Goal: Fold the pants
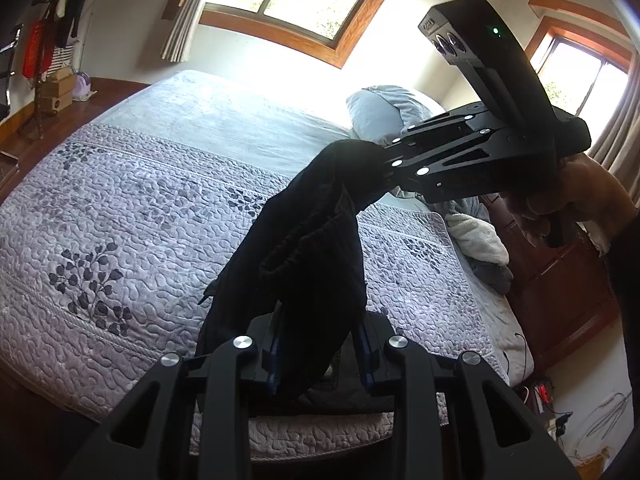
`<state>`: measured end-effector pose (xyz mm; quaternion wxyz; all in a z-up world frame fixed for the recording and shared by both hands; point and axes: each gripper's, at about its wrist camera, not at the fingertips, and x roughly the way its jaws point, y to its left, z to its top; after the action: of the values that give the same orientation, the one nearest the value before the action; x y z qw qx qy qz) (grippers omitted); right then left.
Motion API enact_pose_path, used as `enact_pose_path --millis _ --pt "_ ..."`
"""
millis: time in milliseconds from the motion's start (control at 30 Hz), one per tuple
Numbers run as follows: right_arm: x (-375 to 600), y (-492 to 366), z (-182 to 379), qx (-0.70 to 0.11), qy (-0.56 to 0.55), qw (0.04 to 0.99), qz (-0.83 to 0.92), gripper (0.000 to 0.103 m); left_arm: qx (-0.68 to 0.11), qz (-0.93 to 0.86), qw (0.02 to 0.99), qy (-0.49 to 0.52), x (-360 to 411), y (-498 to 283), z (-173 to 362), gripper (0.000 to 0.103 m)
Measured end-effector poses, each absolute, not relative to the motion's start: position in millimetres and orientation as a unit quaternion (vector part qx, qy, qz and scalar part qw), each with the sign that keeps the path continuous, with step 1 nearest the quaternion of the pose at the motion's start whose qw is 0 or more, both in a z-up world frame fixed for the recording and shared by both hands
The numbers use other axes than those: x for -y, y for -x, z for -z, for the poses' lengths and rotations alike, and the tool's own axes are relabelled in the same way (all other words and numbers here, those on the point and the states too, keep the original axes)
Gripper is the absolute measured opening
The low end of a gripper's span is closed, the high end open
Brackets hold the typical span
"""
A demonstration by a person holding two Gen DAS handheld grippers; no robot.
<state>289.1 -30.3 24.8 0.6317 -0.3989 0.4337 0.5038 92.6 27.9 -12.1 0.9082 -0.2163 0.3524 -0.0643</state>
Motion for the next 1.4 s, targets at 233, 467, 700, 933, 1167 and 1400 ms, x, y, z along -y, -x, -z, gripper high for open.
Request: enact_pose_path --millis 233,467,700,933,1167,1400 --pt "61.0 -293.3 -18.3 -0.433 0.394 0.646 -0.49 0.021 -0.361 0.079 0.91 0.189 2.4 -99.3 13.2 0.029" --pt "91.1 -298.3 -5.0 -0.435 0.393 0.654 -0.478 0.02 -0.373 0.095 0.909 0.16 35.2 -107.2 19.3 0.029" --pt "122.9 -303.8 10.1 -0.439 0.389 0.662 -0.466 0.019 -0.385 0.113 0.906 0.132 69.4 -115.5 29.2 0.029" --pt "149.6 -308.3 27.6 -0.442 0.386 0.669 -0.457 0.018 -0.396 0.127 0.902 0.114 94.6 -122.4 39.7 0.029" --pt "171.0 -313.8 46.0 -0.439 0.383 0.676 -0.452 0.017 -0.408 0.138 0.897 0.094 120.3 -130.8 52.7 0.029" --pt "191.3 -323.0 69.4 -0.44 0.382 0.678 -0.448 0.017 -0.424 0.148 0.89 0.077 144.3 -141.2 70.2 0.029"
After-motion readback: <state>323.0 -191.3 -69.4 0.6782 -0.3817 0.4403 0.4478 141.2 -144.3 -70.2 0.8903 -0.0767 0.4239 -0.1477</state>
